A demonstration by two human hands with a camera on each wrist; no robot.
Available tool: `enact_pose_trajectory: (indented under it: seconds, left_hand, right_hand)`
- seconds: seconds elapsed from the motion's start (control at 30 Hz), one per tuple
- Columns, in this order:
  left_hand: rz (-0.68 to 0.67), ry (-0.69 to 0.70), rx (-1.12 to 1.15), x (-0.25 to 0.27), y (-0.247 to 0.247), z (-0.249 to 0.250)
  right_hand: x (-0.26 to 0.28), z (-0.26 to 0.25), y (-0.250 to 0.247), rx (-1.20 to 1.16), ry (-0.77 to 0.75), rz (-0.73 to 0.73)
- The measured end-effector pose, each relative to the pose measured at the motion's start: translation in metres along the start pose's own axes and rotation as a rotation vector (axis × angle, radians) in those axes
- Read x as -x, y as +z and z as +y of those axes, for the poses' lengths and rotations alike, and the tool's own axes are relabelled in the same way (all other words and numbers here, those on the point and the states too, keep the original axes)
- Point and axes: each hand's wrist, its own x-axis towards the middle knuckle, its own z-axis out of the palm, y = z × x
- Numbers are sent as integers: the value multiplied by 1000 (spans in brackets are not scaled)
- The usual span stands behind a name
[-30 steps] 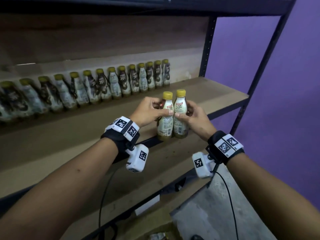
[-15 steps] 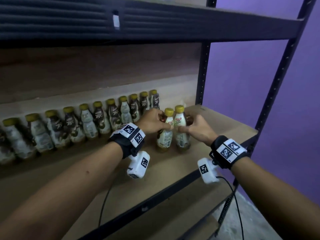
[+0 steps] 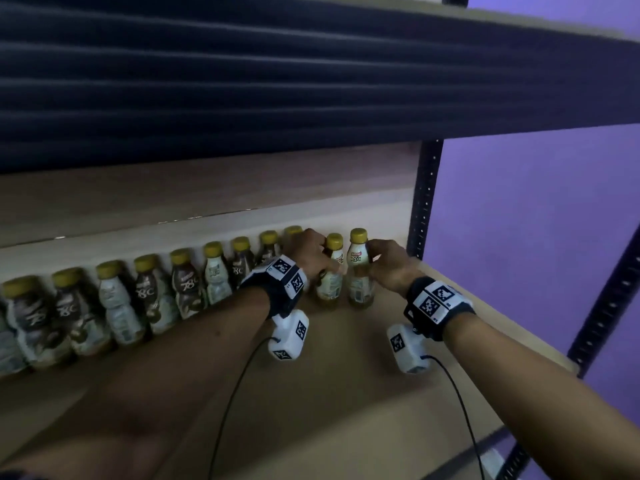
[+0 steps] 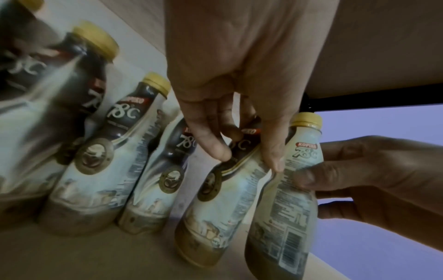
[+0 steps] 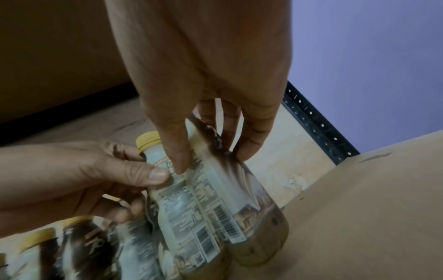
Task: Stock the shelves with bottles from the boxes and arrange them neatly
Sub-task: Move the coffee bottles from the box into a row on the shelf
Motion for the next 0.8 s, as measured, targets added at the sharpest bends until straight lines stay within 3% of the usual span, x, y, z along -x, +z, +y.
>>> enact_pose_trajectory:
  seconds: [0.33, 0.57, 0.8]
  left_hand:
    - [137, -148, -108, -48, 2, 4]
    - [136, -242, -52, -57, 7, 3]
    - [136, -247, -170, -59, 11, 1]
  right_hand:
    - [-77, 15, 15, 85, -21, 51]
    - [-99, 16, 26, 65, -3, 0]
    - [-106, 22, 32, 62, 20, -11]
